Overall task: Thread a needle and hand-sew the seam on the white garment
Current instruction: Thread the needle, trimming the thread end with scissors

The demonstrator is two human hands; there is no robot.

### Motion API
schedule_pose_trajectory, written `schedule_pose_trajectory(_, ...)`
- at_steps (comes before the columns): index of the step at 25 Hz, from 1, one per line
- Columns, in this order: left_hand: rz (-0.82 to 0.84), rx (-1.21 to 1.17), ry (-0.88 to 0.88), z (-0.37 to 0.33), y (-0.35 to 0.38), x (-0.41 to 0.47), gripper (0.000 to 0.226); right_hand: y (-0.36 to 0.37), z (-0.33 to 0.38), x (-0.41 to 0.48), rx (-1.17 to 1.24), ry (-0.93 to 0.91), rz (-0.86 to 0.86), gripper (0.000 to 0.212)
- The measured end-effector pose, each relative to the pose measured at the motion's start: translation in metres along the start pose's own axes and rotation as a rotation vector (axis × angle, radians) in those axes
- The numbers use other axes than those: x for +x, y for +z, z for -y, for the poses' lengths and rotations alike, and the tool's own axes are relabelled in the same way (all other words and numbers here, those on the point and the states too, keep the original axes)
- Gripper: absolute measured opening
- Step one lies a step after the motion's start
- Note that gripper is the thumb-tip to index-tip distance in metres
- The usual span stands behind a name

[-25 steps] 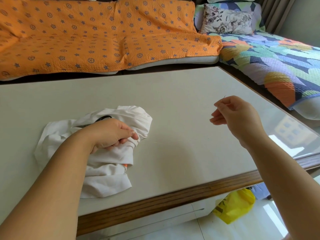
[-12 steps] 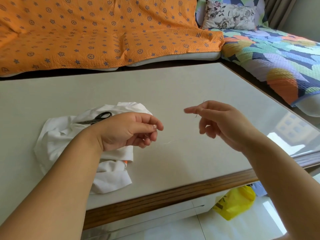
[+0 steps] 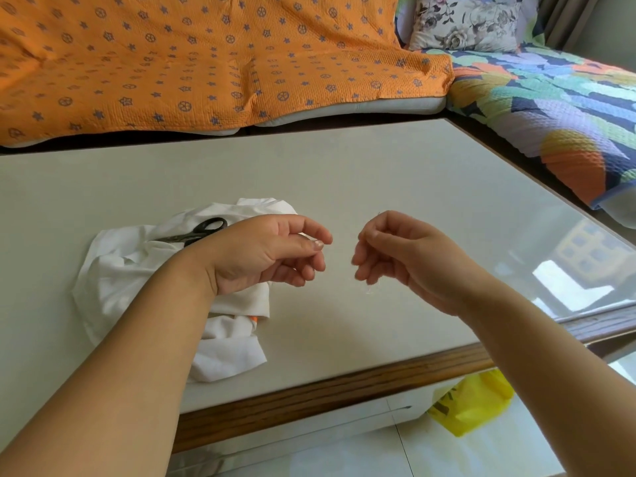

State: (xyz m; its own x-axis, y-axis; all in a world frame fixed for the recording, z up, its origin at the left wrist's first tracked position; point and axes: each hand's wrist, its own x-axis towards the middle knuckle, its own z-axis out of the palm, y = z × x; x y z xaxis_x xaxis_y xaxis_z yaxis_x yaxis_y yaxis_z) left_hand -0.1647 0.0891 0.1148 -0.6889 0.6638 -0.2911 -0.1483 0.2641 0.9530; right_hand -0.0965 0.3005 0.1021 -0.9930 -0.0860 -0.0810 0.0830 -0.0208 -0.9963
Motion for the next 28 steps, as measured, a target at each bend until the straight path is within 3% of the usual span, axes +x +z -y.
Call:
schedule_pose_trajectory(15,-0.191,0.207,-0.134,0.017,-0.021,-0.001,0.014,-0.052,0.010,-0.009,-0.444,-0.002,-0.359,0.016)
schedule_pose_trajectory(21,-0.242,0.318,-0.188,0.024,-0.018,0.005,0.017,-0.058,0.010,-0.012,-0.501,0.034,-0.379,0.013)
schedule_pose_trajectory(25,-0.292,0.418,0.042,0.019,0.008,0.014,0.022,-0.052,0.014,-0.016,-0.420,0.025,-0.310,0.013)
schedule_pose_trajectory(28,-0.162,0.286,0.200,0.010,0.046,0.025,0.042,-0.043,0.017,-0.019,-0.325,-0.002,-0.181,0.014)
